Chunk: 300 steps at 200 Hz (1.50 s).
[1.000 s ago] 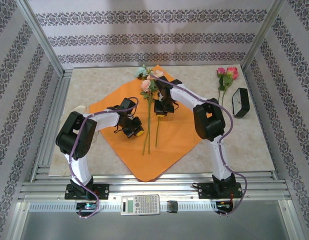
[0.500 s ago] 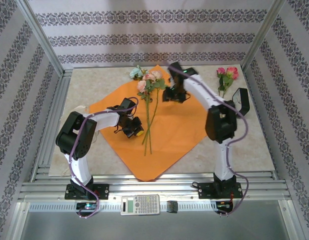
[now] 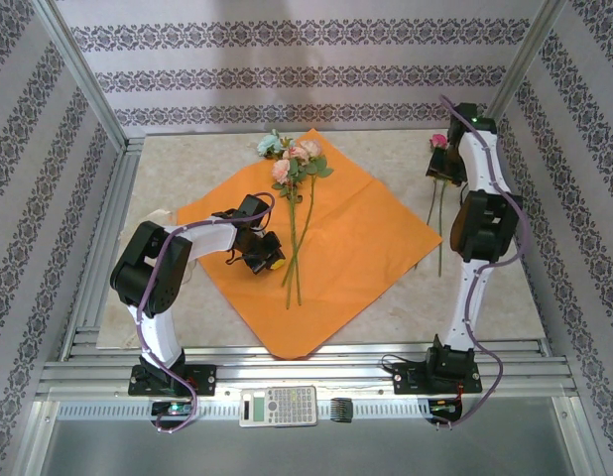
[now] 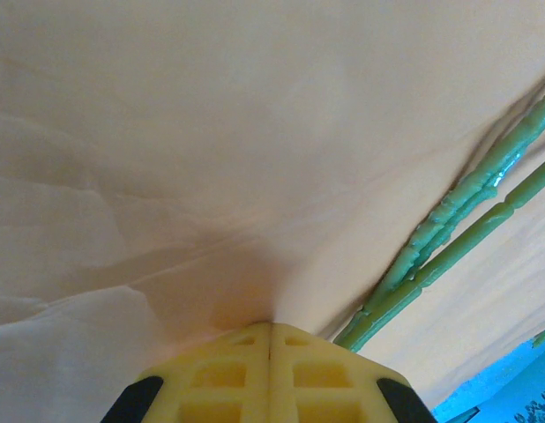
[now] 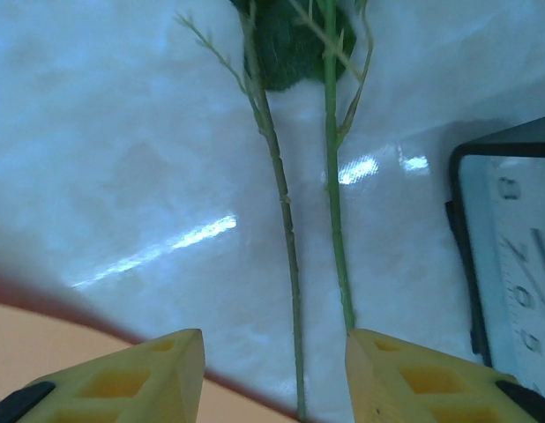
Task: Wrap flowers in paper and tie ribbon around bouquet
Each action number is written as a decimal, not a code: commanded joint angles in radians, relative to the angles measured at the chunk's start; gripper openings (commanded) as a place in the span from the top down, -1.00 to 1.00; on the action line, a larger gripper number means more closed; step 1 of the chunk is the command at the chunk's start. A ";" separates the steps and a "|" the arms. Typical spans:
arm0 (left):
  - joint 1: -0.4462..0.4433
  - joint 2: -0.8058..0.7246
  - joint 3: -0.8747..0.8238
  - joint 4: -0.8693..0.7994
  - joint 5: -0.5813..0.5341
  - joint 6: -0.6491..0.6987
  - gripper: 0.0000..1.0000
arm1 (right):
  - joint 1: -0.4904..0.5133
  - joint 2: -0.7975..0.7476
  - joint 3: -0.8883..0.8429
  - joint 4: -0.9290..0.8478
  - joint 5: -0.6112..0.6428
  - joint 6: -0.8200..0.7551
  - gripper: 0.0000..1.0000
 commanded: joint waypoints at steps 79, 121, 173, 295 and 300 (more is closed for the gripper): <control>-0.017 -0.010 -0.010 0.003 -0.001 -0.010 1.00 | 0.009 0.153 0.013 -0.086 0.021 -0.045 0.27; -0.017 -0.011 -0.003 -0.007 0.000 -0.004 1.00 | 0.014 0.177 0.003 -0.093 0.019 -0.060 0.34; -0.017 -0.009 0.002 -0.015 0.001 0.002 1.00 | 0.029 0.185 0.015 -0.093 0.037 -0.082 0.61; -0.016 -0.014 -0.005 -0.019 -0.001 0.006 1.00 | 0.124 -0.074 -0.037 0.056 0.369 -0.075 1.00; -0.016 -0.013 -0.004 -0.018 0.000 0.005 1.00 | 0.124 -0.098 -0.037 0.069 0.388 -0.071 1.00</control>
